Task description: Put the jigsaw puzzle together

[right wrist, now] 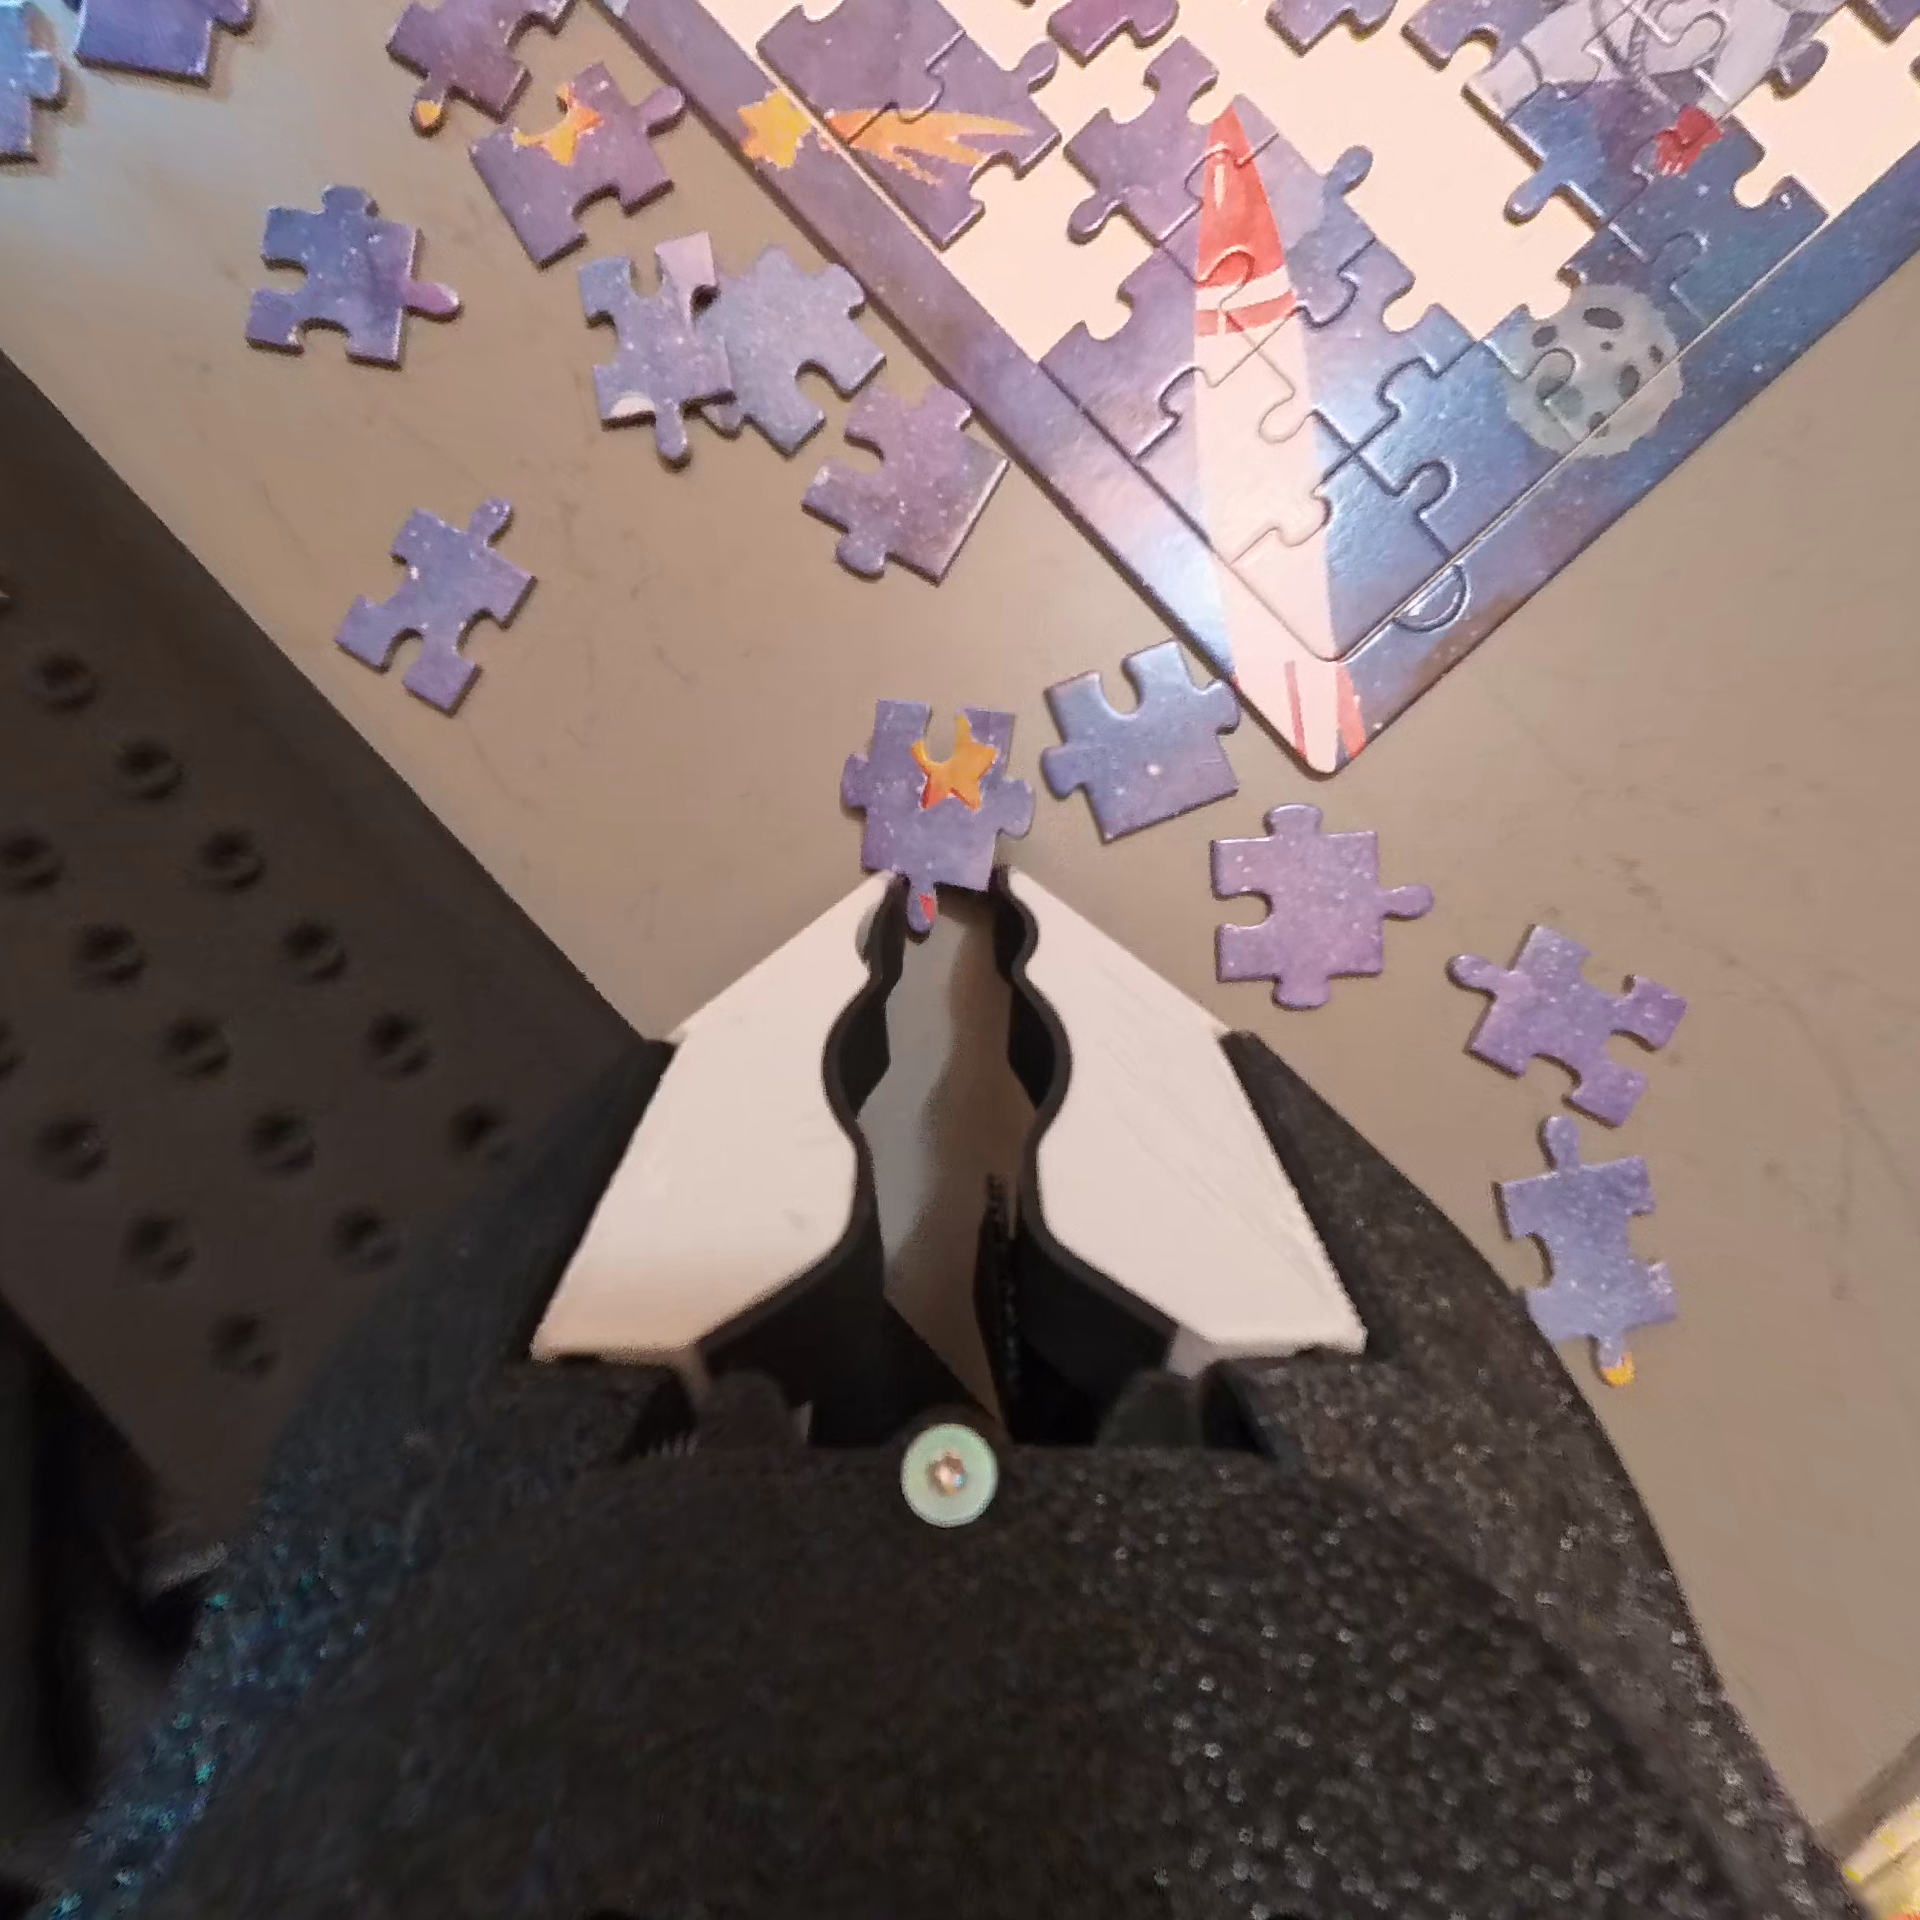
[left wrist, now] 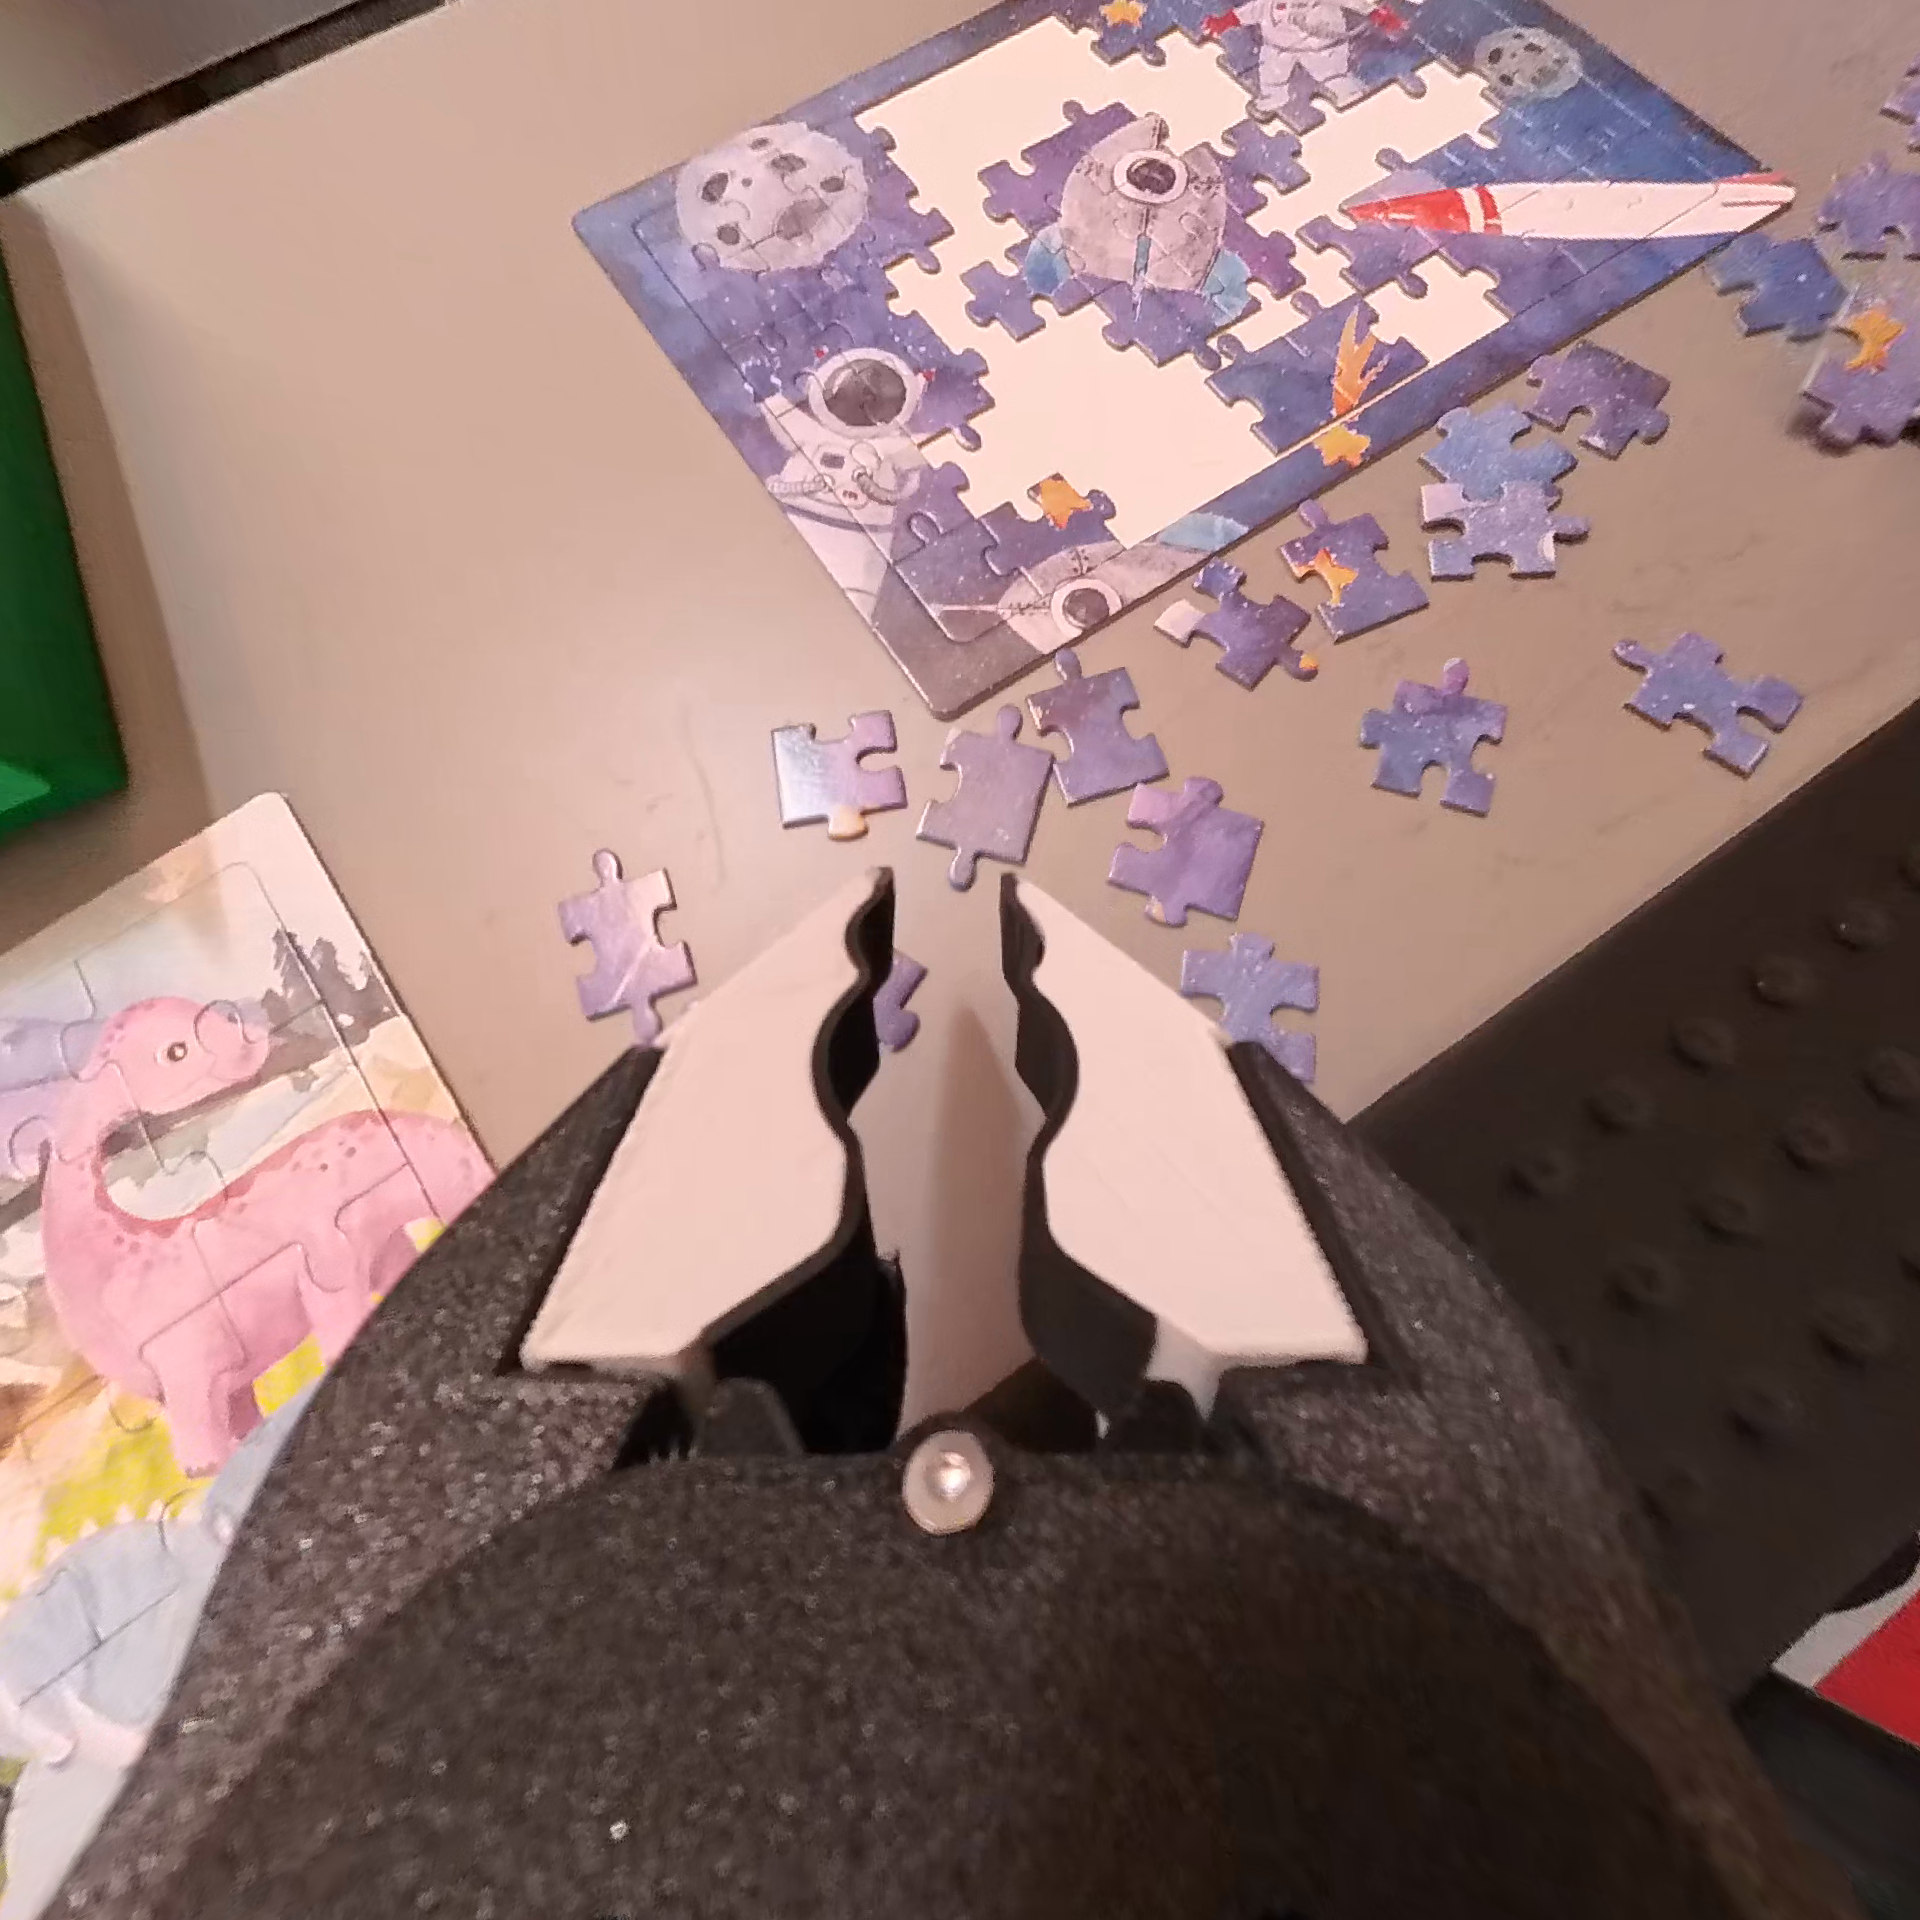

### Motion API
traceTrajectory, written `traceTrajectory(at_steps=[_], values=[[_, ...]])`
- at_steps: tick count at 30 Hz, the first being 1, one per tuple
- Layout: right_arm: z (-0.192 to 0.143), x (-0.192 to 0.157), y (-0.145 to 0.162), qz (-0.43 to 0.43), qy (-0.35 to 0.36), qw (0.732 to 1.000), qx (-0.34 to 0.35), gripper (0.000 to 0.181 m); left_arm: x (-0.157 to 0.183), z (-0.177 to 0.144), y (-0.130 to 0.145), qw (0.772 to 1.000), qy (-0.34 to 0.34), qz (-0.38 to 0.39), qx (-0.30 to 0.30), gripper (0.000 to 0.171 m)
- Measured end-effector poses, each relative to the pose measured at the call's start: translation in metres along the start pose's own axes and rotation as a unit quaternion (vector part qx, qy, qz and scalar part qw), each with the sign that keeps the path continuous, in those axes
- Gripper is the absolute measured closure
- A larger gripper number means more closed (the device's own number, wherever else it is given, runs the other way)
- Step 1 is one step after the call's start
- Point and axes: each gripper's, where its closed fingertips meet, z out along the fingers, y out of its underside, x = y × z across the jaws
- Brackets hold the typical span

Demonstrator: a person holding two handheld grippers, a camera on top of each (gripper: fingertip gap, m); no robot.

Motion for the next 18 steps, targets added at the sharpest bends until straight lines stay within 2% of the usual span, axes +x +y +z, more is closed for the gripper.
traceTrajectory(at_steps=[6,14,18], values=[[-0.005,-0.001,0.006,-0.02,0.001,0.999,-0.032,0.165,-0.001,-0.002,0.007,1.0,0.008,-0.012,-0.001,0.151],[-0.007,-0.028,-0.031,-0.038,-0.059,0.997,0.031,0.165,0.009,0.005,0.009,0.999,0.033,-0.006,-0.014,0.151],[0.004,-0.023,-0.026,-0.06,-0.046,0.997,-0.003,0.165,0.007,0.008,0.009,0.999,0.02,0.013,-0.022,0.151]])
